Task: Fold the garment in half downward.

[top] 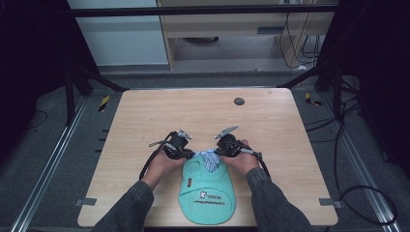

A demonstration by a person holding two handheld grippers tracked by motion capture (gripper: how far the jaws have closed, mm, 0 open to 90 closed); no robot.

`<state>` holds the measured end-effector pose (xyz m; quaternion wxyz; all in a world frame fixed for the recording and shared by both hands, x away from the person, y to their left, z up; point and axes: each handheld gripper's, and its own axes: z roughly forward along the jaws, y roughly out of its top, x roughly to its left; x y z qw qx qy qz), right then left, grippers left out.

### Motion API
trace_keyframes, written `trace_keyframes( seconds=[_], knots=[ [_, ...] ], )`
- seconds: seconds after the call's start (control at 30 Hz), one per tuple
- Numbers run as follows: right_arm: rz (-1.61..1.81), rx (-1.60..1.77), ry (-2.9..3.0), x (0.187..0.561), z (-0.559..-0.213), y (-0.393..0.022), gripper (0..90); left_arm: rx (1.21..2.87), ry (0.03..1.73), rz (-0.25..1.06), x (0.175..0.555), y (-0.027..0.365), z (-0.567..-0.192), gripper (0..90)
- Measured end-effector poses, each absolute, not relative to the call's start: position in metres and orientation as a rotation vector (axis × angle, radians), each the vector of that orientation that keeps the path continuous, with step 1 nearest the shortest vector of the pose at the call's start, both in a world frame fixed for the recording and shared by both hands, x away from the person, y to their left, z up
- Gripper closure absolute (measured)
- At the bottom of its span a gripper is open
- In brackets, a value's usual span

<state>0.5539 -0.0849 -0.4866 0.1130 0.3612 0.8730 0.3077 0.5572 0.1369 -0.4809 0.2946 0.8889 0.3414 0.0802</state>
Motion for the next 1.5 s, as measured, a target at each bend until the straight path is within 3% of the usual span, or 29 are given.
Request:
trace_keyframes(
  seconds=[0.93,1.5],
  knots=[
    [1.001,1.013,2.492,0.54,-0.432,-0.106,83.6,2.31,0.747,0.281,0.561,0.134,-0.426,86.3],
    [1.031,0.919,2.462,0.544,-0.413,-0.101,84.1,2.266,0.758,0.337,0.559,0.144,-0.402,86.5]
  ],
)
